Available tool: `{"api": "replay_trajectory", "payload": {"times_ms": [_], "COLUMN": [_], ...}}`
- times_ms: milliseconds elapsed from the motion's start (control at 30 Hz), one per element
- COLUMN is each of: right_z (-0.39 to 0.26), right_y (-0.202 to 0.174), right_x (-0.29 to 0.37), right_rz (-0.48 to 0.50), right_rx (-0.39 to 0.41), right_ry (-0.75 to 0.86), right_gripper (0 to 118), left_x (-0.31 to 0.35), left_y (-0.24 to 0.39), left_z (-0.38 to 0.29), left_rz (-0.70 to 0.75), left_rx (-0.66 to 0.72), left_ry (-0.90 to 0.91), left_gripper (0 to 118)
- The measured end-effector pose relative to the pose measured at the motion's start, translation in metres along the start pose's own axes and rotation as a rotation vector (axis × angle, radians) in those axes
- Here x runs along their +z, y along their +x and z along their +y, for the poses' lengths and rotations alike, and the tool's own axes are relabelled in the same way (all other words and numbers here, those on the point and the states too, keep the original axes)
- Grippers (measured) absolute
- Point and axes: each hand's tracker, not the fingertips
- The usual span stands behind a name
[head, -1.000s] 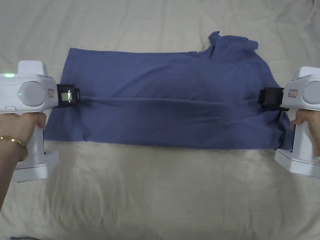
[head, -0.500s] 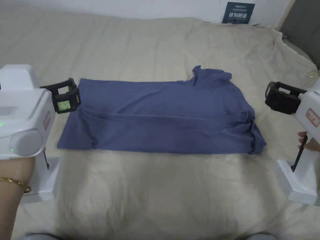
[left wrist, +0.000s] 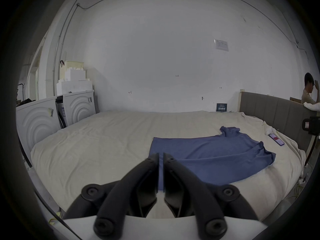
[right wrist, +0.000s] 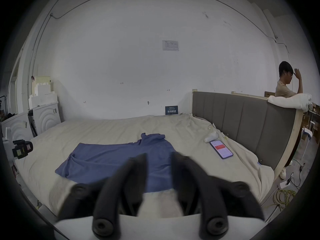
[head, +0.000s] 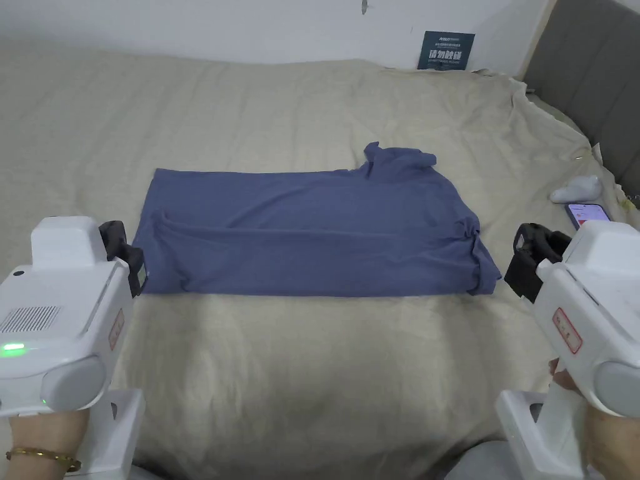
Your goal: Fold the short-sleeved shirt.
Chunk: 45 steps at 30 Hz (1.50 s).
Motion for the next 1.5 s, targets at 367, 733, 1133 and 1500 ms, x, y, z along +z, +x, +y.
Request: {"api": "replay_trajectory", "payload": {"times_ms": [367,733,1133,1500], "right_z": [-0.001,0.046,-0.019,-0.061], "right_y": [0.017,0.041,0.055,0.059], "right_x": [-0.028,-0.145,-0.264,-0.288], "right_rz": [0.02,0.03,-0.114,-0.08], "right_rx": [-0.011,-0.041,0.015,-0.06], "right_ry": [-0.09,-0.369,-0.847,-0.901], "right_gripper": [0,0,112,13], "left_x": [0.003,-0.012,-0.057,-0.092], "left_y": [0.011,0.014,0.013,0.02], "left_z": [-0.001,0.009,-0.006,-0.017], "left_rz": [-0.03,-0.018,0.006,0.012], "left_rx": [0.006,0.027,0.04,0.048], "left_ry": [-0.008,-0.028,-0.121,-0.219], "left_gripper": [0,0,0,0]}}
